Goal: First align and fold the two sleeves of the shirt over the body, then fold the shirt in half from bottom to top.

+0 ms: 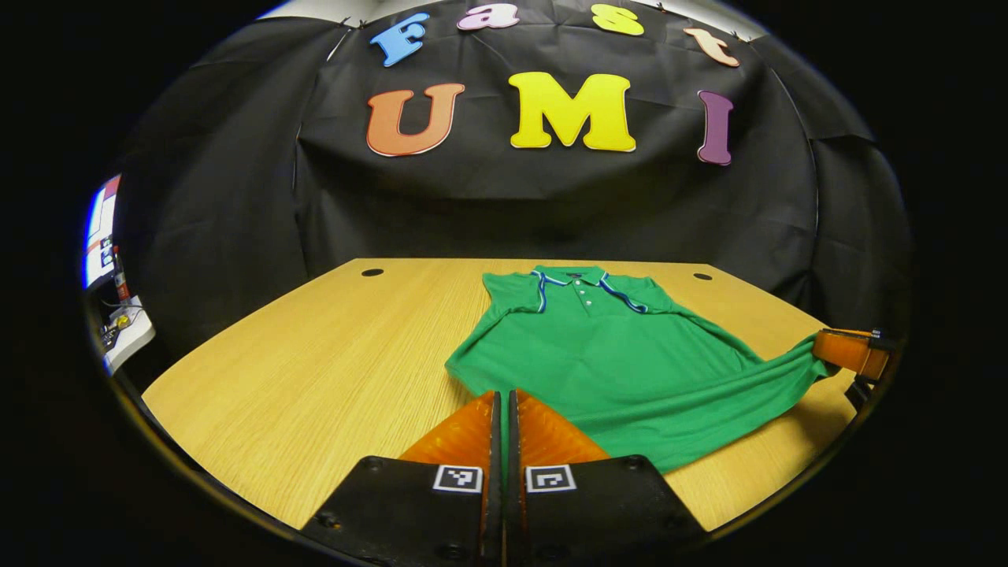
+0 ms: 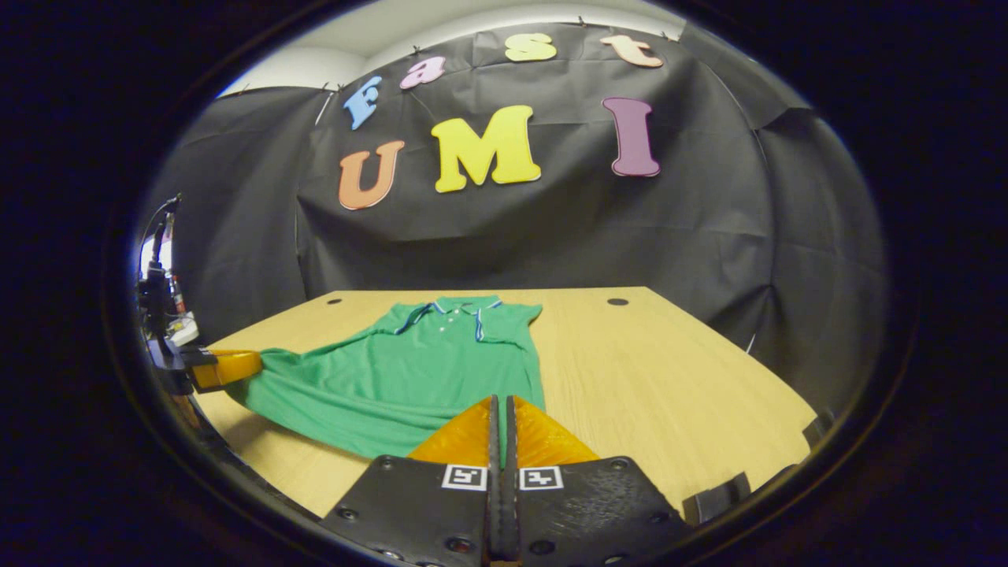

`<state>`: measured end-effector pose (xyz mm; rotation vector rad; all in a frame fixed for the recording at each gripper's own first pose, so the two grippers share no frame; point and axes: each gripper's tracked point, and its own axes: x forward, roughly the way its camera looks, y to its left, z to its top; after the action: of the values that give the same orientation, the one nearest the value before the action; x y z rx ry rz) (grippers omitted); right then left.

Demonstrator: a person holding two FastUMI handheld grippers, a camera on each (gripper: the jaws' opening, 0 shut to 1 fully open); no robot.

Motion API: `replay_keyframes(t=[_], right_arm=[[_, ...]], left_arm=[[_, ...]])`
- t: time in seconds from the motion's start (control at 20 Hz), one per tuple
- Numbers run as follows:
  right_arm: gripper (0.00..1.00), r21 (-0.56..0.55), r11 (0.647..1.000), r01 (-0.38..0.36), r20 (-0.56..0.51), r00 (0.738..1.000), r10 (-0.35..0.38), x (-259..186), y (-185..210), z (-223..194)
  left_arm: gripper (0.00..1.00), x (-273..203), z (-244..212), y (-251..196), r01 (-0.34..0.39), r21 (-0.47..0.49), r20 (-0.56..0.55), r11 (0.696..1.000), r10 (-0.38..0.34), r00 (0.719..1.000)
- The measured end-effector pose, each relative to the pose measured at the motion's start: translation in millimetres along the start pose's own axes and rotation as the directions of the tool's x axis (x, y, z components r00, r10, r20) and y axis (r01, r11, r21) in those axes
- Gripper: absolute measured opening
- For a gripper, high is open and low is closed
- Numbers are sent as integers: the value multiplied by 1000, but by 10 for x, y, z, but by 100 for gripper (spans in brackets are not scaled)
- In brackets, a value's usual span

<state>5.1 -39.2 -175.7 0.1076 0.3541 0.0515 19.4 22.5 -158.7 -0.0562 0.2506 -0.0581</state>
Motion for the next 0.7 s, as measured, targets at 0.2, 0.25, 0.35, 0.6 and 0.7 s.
replay_keyframes(t=[0.2,0.25,0.35,0.6,0.7], right_arm=[[0,-31,999,-13,28,1000,14,309,-12,441],[0,-40,999,-10,35,999,11,408,-27,549],[0,-40,999,2,48,999,0,614,-60,756],[0,-89,994,64,67,996,-58,1251,-146,1205],[0,-111,991,80,69,995,-73,1563,-173,1369]], left_arm=[[7,273,477,-10,-1,6,48,1000,0,999],[8,358,589,-6,-1,7,57,1000,0,998],[7,546,797,-2,-3,14,72,1000,2,997],[7,1129,1212,-39,1,59,91,998,-7,996],[8,1433,1320,-63,9,55,76,998,-13,997]])
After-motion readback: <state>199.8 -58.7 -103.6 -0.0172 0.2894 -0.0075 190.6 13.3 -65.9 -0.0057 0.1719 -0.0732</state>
